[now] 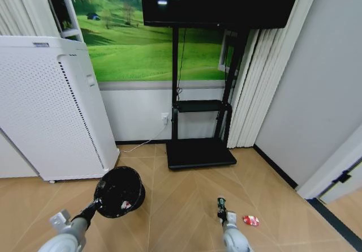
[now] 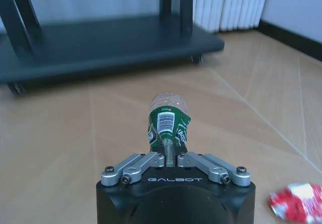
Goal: Pick up the trash bin and place the garbage on the floor into it.
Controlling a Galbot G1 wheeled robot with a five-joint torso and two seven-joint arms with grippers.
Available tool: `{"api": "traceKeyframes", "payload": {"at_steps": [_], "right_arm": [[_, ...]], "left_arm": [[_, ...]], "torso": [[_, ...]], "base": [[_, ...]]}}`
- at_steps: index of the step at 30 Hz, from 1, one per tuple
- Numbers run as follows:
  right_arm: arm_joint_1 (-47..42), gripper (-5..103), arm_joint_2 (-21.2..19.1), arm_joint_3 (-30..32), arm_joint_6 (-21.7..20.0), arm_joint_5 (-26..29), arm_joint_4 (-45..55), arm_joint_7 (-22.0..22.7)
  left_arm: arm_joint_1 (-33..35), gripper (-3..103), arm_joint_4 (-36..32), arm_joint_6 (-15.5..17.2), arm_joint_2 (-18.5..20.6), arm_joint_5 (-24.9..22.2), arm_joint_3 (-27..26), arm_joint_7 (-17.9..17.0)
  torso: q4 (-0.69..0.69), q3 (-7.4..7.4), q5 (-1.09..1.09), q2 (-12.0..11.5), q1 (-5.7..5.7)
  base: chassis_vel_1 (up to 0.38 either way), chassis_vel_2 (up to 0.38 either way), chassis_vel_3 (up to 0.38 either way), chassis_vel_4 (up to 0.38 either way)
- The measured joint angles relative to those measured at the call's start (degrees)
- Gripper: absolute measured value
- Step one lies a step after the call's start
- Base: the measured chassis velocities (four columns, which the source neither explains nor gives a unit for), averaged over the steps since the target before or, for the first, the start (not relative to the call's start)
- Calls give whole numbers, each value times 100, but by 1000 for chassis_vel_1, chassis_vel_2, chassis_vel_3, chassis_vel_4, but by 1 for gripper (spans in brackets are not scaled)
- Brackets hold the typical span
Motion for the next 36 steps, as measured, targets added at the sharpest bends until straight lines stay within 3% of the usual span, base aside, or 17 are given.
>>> {"api": "traceKeyframes", "payload": {"at_steps": [1, 4, 5, 8, 10, 13, 15, 16, 18, 19, 22, 24, 26, 28, 33, 36], "right_arm": [[0, 7, 0, 0, 0, 0, 0, 0], [-446, 7, -180, 136, 210, 565, 1577, 29], [-446, 7, -180, 136, 210, 565, 1577, 29], [-783, 5, -368, 184, 188, 1025, 2751, -15], [-900, 5, -454, 180, 167, 1133, 3063, -37], [-1056, 5, -717, 70, 126, 1324, 3591, -77], [-1215, 5, -1130, -183, 126, 1414, 4028, -301], [-1419, 5, -1281, -236, 283, 1170, 4112, -586], [-1525, 5, -1329, -243, 401, 1005, 4112, -735], [-1651, 5, -1370, -243, 615, 756, 4104, -979], [-1736, 5, -1366, -247, 897, 572, 4071, -1301], [-1698, 3, -1319, -285, 1294, 302, 3916, -1598], [-1664, 2, -1307, -292, 1444, 173, 3835, -1741], [-1612, 2, -1316, -343, 1660, 23, 3751, -1985], [-1619, 2, -1361, -368, 1769, -49, 3746, -2191], [-1623, 2, -1352, -368, 2073, -506, 3429, -2300]], "left_arm": [[0, 3, 0, 0, 0, 0, 0, 0], [-422, 3, 331, 14, 191, -345, 402, -168], [-422, 3, 331, 14, 191, -345, 402, -168], [-886, 3, 665, 37, 489, -501, 1201, -218], [-1002, 3, 793, 39, 573, -490, 1401, -213], [-1101, 3, 948, 35, 685, -449, 1622, -120], [-1142, 3, 1101, -48, 777, -365, 1776, 163], [-1340, 3, 1319, -151, 898, -114, 2036, 411], [-1486, 3, 1450, -200, 964, 31, 2210, 540], [-1799, 3, 1658, -244, 1080, 176, 2568, 699], [-2322, 3, 1898, -271, 1170, 209, 3159, 817], [-2906, 3, 2170, -297, 1188, 216, 3815, 910], [-3107, 3, 2269, -317, 1183, 231, 4037, 938], [-3651, 3, 2542, -348, 1099, 247, 4618, 987], [-4295, 3, 2907, -360, 838, 256, 5351, 1061], [-4680, 3, 3170, -403, 488, 575, 5952, 1169]], "torso": [[0, 0, 0, 0, 0], [1, 0, 2, 0, 0], [1, 0, 2, 0, 0], [-1, 0, 0, 0, 0], [-5, 0, -1, 0, 0], [-5, 0, -2, 0, 0], [5, 0, 0, 1, 0], [5, 0, 1, 0, 0], [4, 0, 0, 0, 0], [3, 0, 2, 0, 0], [-6, 0, 0, 0, 0], [-5, 0, -1, 0, 0], [-2, 0, 1, 0, 0], [1, 0, 2, 0, 0], [0, 0, 1, 0, 0], [-1, 0, 2, 0, 0]], "base": [[0, 0, 0, 0], [0, 0, 0, 0], [0, 0, 0, 0], [0, 0, 0, 0], [0, 0, 0, 0], [0, 0, 0, 0], [0, 0, 0, 0], [0, 0, 0, 0], [0, 0, 0, 0], [0, 0, 0, 0], [0, 0, 0, 0], [0, 0, 0, 0], [0, 0, 0, 0], [0, 0, 0, 0], [0, 0, 0, 0], [0, 0, 0, 0]]}}
